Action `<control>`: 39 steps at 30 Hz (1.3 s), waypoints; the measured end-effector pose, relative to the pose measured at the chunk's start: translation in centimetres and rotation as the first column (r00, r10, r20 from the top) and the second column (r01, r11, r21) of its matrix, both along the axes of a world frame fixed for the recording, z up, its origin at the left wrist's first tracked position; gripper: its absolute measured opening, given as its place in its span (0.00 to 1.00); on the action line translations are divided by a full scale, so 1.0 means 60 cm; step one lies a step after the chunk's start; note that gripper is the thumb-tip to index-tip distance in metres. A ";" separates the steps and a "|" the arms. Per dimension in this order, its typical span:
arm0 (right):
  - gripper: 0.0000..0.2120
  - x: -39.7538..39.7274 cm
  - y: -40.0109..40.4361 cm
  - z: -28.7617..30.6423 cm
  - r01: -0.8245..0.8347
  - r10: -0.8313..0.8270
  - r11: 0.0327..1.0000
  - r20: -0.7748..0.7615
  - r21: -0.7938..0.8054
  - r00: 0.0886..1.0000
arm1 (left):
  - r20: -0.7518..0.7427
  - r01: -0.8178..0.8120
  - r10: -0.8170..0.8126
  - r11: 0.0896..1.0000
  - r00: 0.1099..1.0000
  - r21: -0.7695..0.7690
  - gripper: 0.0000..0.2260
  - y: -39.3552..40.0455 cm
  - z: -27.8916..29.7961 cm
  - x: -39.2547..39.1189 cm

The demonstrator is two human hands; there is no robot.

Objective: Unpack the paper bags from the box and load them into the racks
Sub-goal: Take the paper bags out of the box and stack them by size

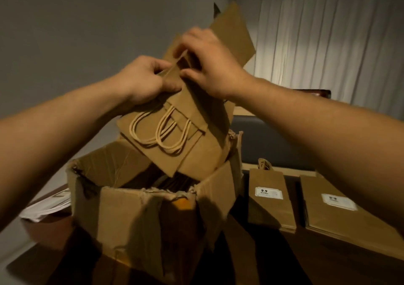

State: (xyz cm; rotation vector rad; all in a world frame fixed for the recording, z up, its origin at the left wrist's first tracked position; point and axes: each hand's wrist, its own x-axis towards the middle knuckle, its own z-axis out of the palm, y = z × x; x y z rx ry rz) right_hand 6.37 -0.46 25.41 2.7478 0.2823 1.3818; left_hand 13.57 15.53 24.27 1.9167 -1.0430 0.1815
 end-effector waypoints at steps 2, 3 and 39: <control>0.26 -0.049 -0.022 0.006 0.103 -0.114 0.986 0.082 0.128 0.990 | -0.125 0.082 -0.104 0.983 0.987 -0.167 0.05 -0.010 -0.001 -0.035; 0.31 -0.075 -0.039 0.001 0.144 -0.175 0.953 0.100 0.265 0.979 | -0.165 0.118 -0.158 0.966 0.973 -0.229 0.06 -0.017 -0.007 -0.050; 0.06 -0.503 -0.231 -0.531 0.252 -0.244 -0.245 -0.311 0.936 0.918 | -0.544 0.384 -0.201 0.890 0.815 0.245 0.18 -0.263 -0.511 -0.350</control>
